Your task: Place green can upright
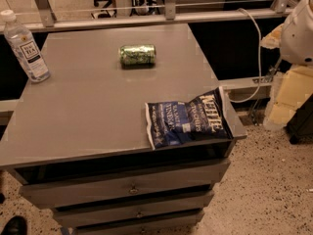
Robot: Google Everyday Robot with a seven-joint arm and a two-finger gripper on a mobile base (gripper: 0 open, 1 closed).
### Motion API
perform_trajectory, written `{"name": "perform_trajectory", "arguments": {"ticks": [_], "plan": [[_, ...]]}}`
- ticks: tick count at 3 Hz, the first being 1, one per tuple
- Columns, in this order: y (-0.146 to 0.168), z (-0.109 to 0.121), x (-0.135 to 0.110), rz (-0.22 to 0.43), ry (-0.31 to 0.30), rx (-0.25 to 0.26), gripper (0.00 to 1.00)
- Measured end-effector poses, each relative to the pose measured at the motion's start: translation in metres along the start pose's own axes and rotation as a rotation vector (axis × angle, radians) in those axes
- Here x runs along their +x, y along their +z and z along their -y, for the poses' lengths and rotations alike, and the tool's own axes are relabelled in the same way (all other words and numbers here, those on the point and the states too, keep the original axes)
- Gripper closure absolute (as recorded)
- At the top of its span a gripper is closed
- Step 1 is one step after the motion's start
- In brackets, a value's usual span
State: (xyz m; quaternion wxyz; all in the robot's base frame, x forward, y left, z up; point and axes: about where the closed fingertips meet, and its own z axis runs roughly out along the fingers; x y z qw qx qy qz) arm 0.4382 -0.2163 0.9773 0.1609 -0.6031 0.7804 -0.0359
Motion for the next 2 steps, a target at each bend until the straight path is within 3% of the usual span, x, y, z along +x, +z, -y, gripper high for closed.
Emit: {"name": "perform_trajectory", "arguments": {"ticks": [1,2], "plan": [[0.0,0.0,0.0,0.0,0.0,0.0,0.0],[0.006,0.014,-0.02,0.047,-0.052,0.026,0.0]]}}
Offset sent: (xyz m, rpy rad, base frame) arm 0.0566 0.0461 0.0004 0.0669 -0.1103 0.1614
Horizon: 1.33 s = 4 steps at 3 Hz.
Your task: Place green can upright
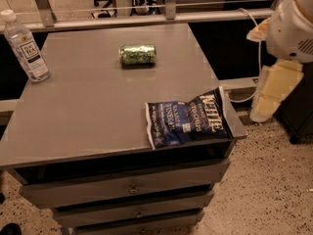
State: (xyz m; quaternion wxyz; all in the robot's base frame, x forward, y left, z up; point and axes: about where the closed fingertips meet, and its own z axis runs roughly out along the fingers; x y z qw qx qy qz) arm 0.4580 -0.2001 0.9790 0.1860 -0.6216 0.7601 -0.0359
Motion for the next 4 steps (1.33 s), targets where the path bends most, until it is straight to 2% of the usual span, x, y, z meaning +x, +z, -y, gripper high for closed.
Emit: {"name": "perform_trajectory", "arguments": {"ticks": [1,2,3,4], "plan": [[0.026,0.037,-0.036,0.082,-0.068,0.04,0.0],[0.061,0.085,-0.076,0.163,-0.1,0.078,0.0],[0.101,0.127,-0.117,0.225,-0.108,0.105,0.0],[0.143,0.157,-0.155,0.282,-0.11,0.102,0.0]]}}
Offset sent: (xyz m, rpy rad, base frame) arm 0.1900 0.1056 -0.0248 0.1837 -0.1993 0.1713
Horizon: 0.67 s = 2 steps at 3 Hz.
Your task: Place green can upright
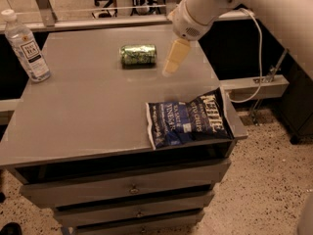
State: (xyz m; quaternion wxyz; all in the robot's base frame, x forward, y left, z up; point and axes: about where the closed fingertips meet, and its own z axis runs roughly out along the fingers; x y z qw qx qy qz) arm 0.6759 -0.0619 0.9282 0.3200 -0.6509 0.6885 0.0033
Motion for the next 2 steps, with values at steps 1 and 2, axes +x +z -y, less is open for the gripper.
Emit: {"name": "perform_trajectory", "arguments": {"ticks": [1,2], "plan": [[0.055,0.023,-0.026,0.054,-0.023,-0.017,0.0],[0.082,0.035,-0.042,0.067,-0.029,-0.028,0.0]]}}
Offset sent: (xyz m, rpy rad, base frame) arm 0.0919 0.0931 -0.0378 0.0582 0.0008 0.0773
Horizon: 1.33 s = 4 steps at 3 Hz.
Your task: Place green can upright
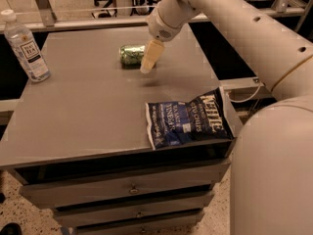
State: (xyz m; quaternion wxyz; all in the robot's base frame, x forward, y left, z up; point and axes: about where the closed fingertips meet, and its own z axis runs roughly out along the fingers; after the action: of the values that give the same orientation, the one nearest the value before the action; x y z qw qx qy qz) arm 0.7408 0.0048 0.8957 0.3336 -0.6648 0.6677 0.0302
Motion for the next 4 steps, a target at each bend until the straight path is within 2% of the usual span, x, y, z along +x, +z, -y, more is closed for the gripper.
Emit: {"name": "perform_trajectory", "arguments": {"ticks": [1,2,3,4], "plan": [[0.025,0.007,-0.009,-0.028,0.016,-0.03,0.0],[0.049,0.009,-0.011,-0.094,0.048,-0.07,0.0],[0.059,0.01,-0.009,-0.138,0.067,-0.092,0.0],[0.067,0.009,-0.007,-0.172,0.072,-0.106,0.17]]}}
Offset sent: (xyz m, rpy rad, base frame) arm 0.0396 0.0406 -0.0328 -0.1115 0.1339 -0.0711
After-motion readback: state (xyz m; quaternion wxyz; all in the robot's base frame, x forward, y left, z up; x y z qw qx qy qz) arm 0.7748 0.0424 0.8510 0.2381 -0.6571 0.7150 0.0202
